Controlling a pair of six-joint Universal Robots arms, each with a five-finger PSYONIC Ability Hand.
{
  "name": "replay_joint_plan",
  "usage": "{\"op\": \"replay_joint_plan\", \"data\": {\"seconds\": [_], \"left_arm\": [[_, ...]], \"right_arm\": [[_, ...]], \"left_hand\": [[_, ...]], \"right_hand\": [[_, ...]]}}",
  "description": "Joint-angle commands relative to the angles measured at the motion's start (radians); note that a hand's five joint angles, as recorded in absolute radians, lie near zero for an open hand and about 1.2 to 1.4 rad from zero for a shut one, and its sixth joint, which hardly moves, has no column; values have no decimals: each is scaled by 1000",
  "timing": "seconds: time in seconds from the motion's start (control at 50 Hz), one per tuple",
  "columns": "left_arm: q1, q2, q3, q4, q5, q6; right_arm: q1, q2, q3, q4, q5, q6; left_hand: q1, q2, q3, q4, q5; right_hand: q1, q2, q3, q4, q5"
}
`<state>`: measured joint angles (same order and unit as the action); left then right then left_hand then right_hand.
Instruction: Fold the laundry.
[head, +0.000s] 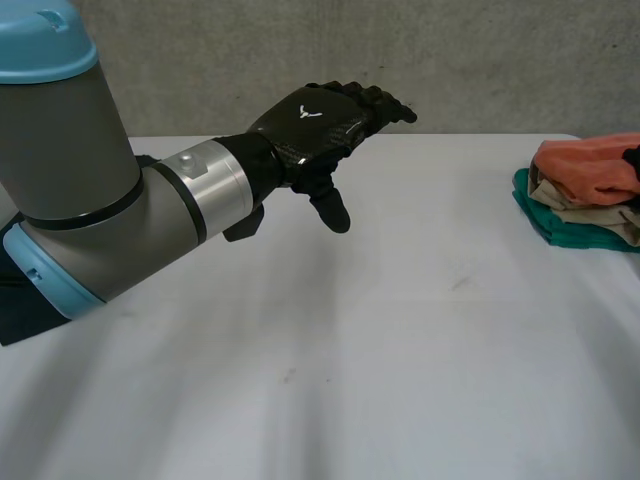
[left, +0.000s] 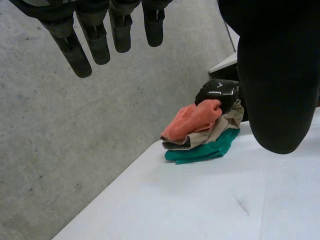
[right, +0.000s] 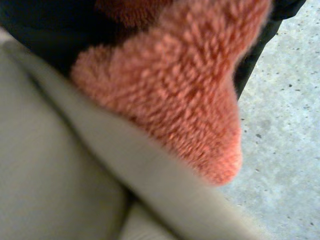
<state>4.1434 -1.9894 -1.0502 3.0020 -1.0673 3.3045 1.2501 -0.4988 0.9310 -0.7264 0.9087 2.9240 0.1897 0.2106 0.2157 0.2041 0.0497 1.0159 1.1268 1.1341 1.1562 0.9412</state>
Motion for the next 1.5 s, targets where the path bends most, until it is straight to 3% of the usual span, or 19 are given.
{"op": "replay_joint_plan", "data": {"seconds": [0.02,0.2,0.28,0.32,0.4,0.48,0.56,0.62,0.68,0.76,0.84,0.94,1.06,1.22,1.26,1.32,1.34,1.42,1.5], "left_arm": [[-12,6,-2,0,0,0],[-52,15,-10,0,1,-2],[-68,18,-11,0,1,-5],[-78,21,-10,0,1,-5],[-91,47,-8,3,3,-6],[-95,70,-2,17,1,-8],[-85,107,9,43,-16,-32],[-69,141,21,54,-94,-74],[-26,165,22,54,-232,-77],[136,181,9,38,-379,-24],[294,170,-49,18,-454,120],[423,40,-99,49,-457,355],[550,-192,-71,138,-421,458],[643,-481,91,175,-171,460],[647,-515,121,178,-164,457],[643,-549,164,187,-166,454],[640,-549,165,196,-166,452],[606,-481,139,276,-198,422],[543,-278,38,374,-210,311]], "right_arm": [[-26,-125,74,48,15,1],[-37,-248,92,329,203,-52],[-87,-365,155,468,303,-175],[-110,-394,172,495,363,-222],[-126,-503,183,519,576,-348],[-117,-567,186,448,648,-382],[-3,-644,238,328,595,-347],[101,-736,331,253,503,-278],[184,-823,459,196,392,-223],[305,-873,584,170,291,-201],[452,-868,670,189,282,-209],[541,-828,744,254,311,-250],[580,-739,805,305,351,-327],[572,-719,858,305,361,-361],[572,-718,862,305,363,-361],[571,-719,868,305,361,-361],[571,-719,870,305,363,-361],[569,-719,882,302,366,-361],[555,-722,891,292,364,-358]], "left_hand": [[18,-3,-8,4,-17],[15,-6,-11,1,-20],[12,-9,-14,-2,-22],[12,-9,-14,-2,-22],[9,-12,-17,-5,-25],[6,-15,-20,-8,-28],[15,-6,-11,1,-20],[21,0,-5,7,-14],[15,-6,-11,1,-20],[9,-12,-17,-5,-25],[3,-18,-23,-11,-31],[-8,-29,-34,-23,-43],[-15,-36,-41,-30,-50],[41,20,15,27,7],[170,149,144,155,135],[1075,1054,1049,1060,1040],[1205,1184,1179,1191,1171],[1207,1186,1181,1192,1172],[1207,1186,1181,1192,1172]], "right_hand": [[-841,-952,-960,-982,-941],[-841,-952,-960,-982,-941],[-841,-952,-960,-982,-941],[-841,-952,-960,-982,-941],[-841,-952,-960,-982,-941],[-841,-952,-960,-982,-941],[-841,-952,-960,-982,-941],[-841,-952,-960,-982,-941],[-841,-952,-960,-982,-941],[-841,-952,-960,-982,-941],[-841,-952,-960,-982,-941],[-841,-952,-960,-982,-941],[-841,-952,-960,-982,-941],[-841,-952,-960,-982,-941],[-841,-952,-960,-982,-941],[-841,-952,-960,-982,-941],[-841,-952,-960,-982,-941],[-841,-952,-960,-982,-941],[-841,-952,-960,-982,-941]]}}
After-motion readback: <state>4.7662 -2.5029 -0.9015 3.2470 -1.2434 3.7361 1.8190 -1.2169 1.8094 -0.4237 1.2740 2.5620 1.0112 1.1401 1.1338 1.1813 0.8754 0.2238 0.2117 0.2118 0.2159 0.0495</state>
